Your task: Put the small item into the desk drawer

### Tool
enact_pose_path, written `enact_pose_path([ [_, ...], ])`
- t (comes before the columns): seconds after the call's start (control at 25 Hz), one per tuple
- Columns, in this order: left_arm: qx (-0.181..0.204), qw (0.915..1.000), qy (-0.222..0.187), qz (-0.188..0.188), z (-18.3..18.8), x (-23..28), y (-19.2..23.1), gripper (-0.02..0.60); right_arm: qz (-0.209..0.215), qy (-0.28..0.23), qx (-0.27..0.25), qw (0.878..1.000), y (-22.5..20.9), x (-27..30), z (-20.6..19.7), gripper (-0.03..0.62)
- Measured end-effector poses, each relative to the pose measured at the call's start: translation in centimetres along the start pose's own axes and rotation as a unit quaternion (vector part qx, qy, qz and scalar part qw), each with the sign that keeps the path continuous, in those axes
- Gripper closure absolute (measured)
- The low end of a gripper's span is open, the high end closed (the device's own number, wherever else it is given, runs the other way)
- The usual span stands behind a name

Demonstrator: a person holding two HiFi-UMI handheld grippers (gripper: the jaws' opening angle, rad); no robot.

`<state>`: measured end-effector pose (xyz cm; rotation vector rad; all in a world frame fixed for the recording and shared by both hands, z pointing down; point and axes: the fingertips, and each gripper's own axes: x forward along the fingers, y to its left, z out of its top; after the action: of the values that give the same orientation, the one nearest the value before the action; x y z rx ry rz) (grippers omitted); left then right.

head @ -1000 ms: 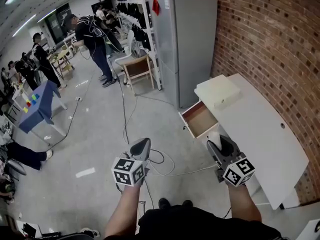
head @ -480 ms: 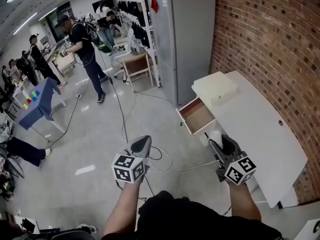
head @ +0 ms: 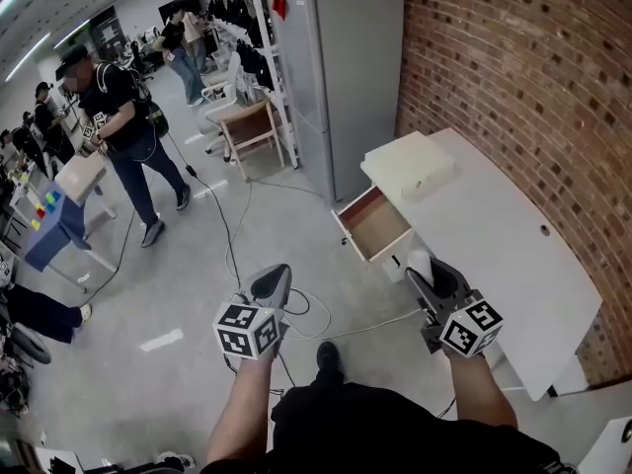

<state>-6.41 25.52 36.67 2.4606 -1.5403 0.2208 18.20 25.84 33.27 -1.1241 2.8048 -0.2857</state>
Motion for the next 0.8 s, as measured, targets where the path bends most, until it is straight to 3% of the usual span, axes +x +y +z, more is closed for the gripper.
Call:
enact_pose_path([
  [0.52, -0.007, 0.9992, 0.014, -0.038, 1.2, 8.5, 4.5, 0.571, -0.022, 0.021, 0.016, 0.999, -4.8, 6.9, -0.7, 0.429],
  [0.8, 0.002, 0.9983, 0.011, -0.058, 3.7, 13.4, 8.2, 0.571, -0.036, 0.009, -0.010, 0.999, -8.5, 13.6, 3.2, 0.430],
])
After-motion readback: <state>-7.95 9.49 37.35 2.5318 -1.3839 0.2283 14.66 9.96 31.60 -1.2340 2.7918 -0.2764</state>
